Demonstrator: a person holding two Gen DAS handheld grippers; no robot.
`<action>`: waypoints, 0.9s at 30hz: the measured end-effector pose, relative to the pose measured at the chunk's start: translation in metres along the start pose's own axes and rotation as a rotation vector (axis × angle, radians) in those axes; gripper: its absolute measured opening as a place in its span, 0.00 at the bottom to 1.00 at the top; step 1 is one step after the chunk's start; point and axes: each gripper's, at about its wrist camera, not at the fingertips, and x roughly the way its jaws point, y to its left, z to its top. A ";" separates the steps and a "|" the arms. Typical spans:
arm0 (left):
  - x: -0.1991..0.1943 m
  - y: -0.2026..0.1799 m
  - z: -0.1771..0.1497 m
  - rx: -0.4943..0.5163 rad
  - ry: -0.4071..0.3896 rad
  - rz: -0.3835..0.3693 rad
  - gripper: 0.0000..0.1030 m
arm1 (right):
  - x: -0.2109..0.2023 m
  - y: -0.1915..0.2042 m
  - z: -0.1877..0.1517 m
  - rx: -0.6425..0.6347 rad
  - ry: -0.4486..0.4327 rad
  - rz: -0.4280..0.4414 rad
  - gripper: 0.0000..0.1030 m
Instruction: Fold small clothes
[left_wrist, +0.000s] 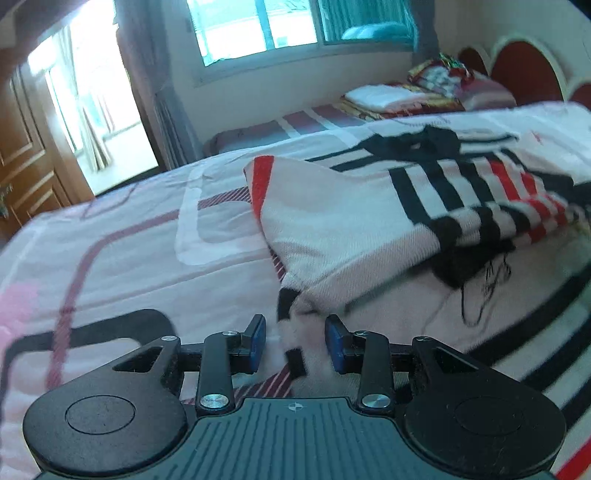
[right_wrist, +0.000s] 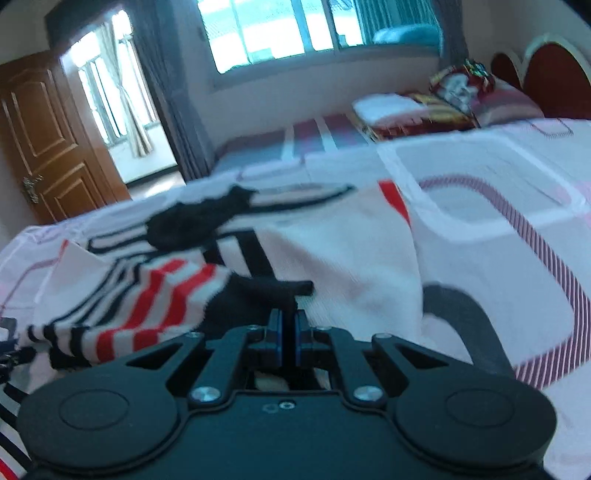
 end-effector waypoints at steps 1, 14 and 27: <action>-0.009 0.001 0.000 0.003 -0.015 0.012 0.35 | 0.002 -0.003 -0.001 0.014 0.014 -0.047 0.00; 0.015 -0.053 0.018 -0.021 -0.095 -0.097 0.47 | 0.011 0.058 -0.003 -0.164 0.043 0.100 0.11; 0.031 -0.026 0.056 -0.074 -0.079 -0.131 0.49 | 0.037 0.056 0.017 -0.064 0.033 0.107 0.16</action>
